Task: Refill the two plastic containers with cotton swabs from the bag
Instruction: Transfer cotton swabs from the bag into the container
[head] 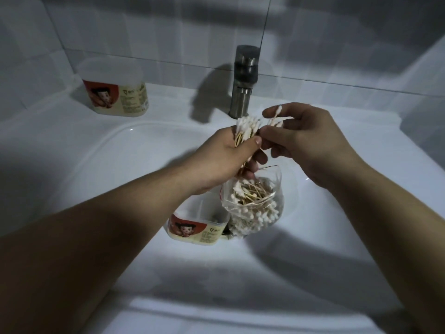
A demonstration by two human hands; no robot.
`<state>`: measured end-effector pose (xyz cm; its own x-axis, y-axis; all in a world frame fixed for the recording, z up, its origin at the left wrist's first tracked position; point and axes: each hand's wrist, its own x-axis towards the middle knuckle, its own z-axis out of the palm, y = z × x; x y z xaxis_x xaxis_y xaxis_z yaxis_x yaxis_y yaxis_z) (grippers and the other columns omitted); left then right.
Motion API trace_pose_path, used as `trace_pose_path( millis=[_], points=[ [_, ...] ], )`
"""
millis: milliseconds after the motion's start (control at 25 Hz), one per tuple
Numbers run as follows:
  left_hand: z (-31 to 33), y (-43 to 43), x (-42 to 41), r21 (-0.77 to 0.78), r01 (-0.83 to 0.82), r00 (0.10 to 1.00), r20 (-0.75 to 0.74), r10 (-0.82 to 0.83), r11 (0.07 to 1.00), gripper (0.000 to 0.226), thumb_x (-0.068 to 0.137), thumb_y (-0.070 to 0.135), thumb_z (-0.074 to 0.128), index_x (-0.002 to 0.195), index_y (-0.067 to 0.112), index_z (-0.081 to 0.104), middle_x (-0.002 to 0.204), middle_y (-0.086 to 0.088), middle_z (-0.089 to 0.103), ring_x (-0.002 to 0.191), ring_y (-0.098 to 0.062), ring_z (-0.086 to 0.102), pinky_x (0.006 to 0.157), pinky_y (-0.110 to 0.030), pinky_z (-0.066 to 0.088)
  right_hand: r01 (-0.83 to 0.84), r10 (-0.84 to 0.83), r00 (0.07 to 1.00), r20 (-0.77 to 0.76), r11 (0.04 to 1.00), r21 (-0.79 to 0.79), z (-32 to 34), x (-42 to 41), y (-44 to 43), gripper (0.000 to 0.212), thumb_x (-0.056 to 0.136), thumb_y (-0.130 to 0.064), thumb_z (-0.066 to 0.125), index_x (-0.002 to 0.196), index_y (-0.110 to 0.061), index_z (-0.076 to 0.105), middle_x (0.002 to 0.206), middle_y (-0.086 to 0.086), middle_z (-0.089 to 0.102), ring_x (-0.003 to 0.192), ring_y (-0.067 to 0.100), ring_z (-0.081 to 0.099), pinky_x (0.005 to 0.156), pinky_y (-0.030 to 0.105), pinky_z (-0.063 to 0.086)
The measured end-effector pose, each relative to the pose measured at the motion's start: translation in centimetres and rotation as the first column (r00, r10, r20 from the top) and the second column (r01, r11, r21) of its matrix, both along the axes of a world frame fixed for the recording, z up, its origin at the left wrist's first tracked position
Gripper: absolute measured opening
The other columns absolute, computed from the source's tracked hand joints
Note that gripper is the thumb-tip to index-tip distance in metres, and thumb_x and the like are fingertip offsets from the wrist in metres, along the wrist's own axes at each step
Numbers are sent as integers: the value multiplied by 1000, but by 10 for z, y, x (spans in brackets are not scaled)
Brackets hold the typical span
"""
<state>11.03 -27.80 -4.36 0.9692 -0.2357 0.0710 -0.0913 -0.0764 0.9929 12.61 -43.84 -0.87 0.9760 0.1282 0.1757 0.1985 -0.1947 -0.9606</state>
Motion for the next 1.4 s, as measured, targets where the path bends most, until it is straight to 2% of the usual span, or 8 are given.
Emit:
trace_pose_path(
  millis=[160, 480, 640, 800, 880, 1000, 1160, 1400],
  points=[
    [2, 2, 3, 65, -33, 999, 32, 31, 997, 23, 107, 19, 49, 86, 15, 56, 65, 6, 54, 53, -5, 48, 51, -21, 44, 106, -100, 990, 99, 993, -59, 0, -1, 0, 26, 88, -7, 75, 113, -15, 71, 83, 10, 75, 62, 12, 66, 56, 27, 52],
    [2, 2, 2, 71, 9, 1000, 2, -9, 997, 23, 107, 32, 49, 87, 23, 57, 72, 3, 59, 55, -5, 48, 50, -19, 41, 75, -32, 971, 238, 982, -174, -1, -4, 1, 28, 92, -15, 72, 116, -29, 70, 88, -7, 77, 76, 8, 71, 64, 24, 57],
    [4, 3, 0, 84, 14, 1000, 16, -15, 996, 19, 106, 25, 53, 90, 16, 59, 68, 2, 57, 55, -7, 50, 49, -21, 44, 61, 26, 956, 291, 956, -288, -4, -2, -1, 21, 96, -16, 67, 114, -23, 75, 91, -14, 76, 75, -4, 69, 66, 17, 53],
    [5, 3, 0, 72, -48, 999, 15, 47, 996, 16, 104, 26, 57, 90, 18, 60, 63, 2, 47, 50, -8, 43, 45, -21, 38, 86, 28, 958, 287, 922, -378, -4, -1, -2, 24, 101, -21, 56, 117, -26, 73, 87, -14, 75, 71, 2, 70, 68, 23, 55],
    [7, 4, 3, -22, -126, 992, -12, 126, 992, 16, 104, 28, 56, 92, 20, 58, 62, 4, 44, 48, -8, 38, 43, -21, 32, 81, 28, 966, 256, 911, -405, -2, -3, -2, 23, 100, -22, 55, 115, -26, 73, 82, -11, 76, 73, 4, 71, 68, 27, 55],
    [13, 3, 5, -276, -211, 977, -100, 190, 938, 23, 107, 28, 50, 86, 19, 48, 56, 8, 38, 44, -5, 30, 40, -18, 25, -15, 142, 968, 205, 854, -521, 2, -11, 0, 13, 95, -28, 64, 93, -27, 76, 72, -12, 74, 66, 5, 69, 64, 27, 54],
    [18, -1, 4, -503, -217, 974, -167, 153, 837, 27, 108, 31, 47, 86, 17, 51, 60, 6, 39, 50, -6, 33, 44, -18, 29, -148, 307, 944, 125, 728, -669, -3, -20, 9, 21, 83, -45, 75, 76, -26, 80, 60, -5, 69, 52, 8, 57, 53, 21, 43],
    [18, -3, 3, -603, -201, 975, -203, 95, 772, 28, 108, 30, 47, 85, 15, 50, 61, 4, 45, 54, -8, 44, 52, -21, 43, -122, 230, 968, 99, 778, -616, -11, -20, 16, 14, 83, -36, 77, 74, -27, 81, 54, -16, 64, 53, 1, 55, 57, 17, 42]
  ],
)
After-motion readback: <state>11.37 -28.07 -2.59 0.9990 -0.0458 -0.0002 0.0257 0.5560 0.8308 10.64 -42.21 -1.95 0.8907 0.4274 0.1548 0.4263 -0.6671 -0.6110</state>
